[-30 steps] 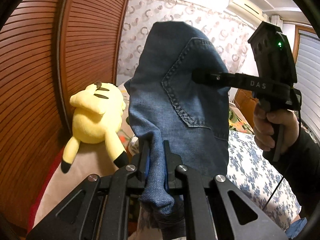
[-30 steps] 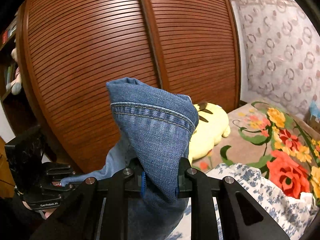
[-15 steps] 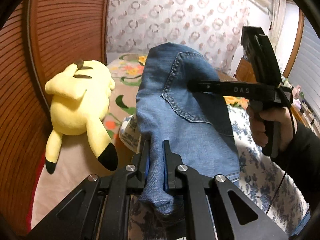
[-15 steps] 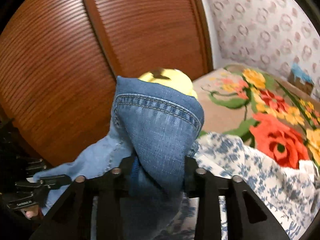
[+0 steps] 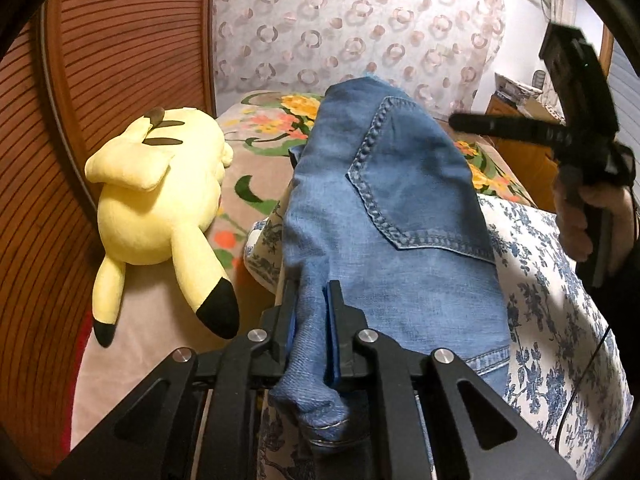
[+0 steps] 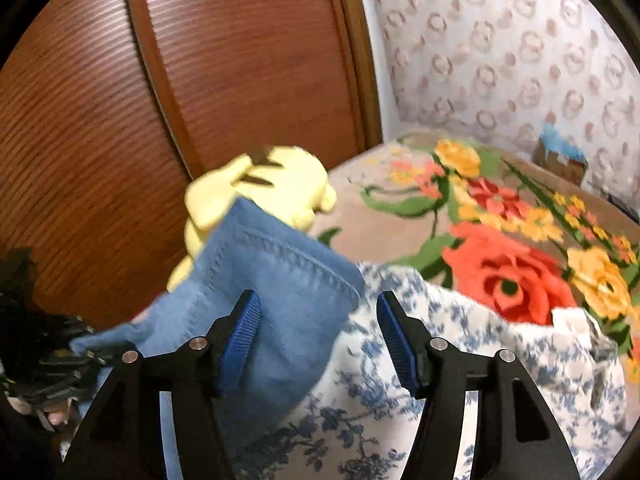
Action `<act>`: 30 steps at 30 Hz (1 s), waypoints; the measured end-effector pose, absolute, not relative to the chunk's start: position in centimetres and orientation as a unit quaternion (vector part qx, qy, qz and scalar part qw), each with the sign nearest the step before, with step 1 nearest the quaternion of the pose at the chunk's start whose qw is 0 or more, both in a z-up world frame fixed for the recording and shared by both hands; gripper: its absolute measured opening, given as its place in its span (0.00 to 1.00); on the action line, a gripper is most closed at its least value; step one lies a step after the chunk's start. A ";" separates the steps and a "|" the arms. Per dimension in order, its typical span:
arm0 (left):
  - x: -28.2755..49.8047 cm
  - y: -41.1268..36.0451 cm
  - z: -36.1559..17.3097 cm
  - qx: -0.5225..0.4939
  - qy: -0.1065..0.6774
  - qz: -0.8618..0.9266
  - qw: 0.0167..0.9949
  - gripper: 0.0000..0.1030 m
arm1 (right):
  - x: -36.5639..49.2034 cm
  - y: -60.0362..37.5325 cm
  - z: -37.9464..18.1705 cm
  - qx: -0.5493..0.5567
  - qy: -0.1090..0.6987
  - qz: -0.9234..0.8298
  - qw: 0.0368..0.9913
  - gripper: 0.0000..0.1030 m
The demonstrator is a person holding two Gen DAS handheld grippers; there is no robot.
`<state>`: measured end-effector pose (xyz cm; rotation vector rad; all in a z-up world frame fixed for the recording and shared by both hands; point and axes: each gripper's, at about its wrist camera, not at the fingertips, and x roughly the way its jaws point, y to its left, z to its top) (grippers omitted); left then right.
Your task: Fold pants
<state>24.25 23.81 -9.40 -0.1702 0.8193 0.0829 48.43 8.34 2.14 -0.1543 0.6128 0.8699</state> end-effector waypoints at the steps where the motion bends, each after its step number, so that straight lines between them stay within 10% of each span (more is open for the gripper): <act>1: 24.3 23.8 -9.4 -0.082 0.398 0.041 0.913 0.13 | 48.2 8.8 2.3 -0.073 0.290 0.427 0.854 0.40; 4: 24.3 23.9 -9.6 -0.081 0.400 0.042 0.912 0.13 | 47.7 10.7 2.3 -0.086 0.280 0.448 0.845 0.23; 22: 24.4 24.2 -10.0 -0.095 0.402 0.056 0.909 0.17 | 53.3 15.2 -1.8 -0.114 0.319 0.415 0.844 0.22; 30: 22.8 23.3 -7.8 -0.082 0.374 0.064 0.922 0.65 | 48.2 12.4 0.1 -0.114 0.296 0.413 0.854 0.22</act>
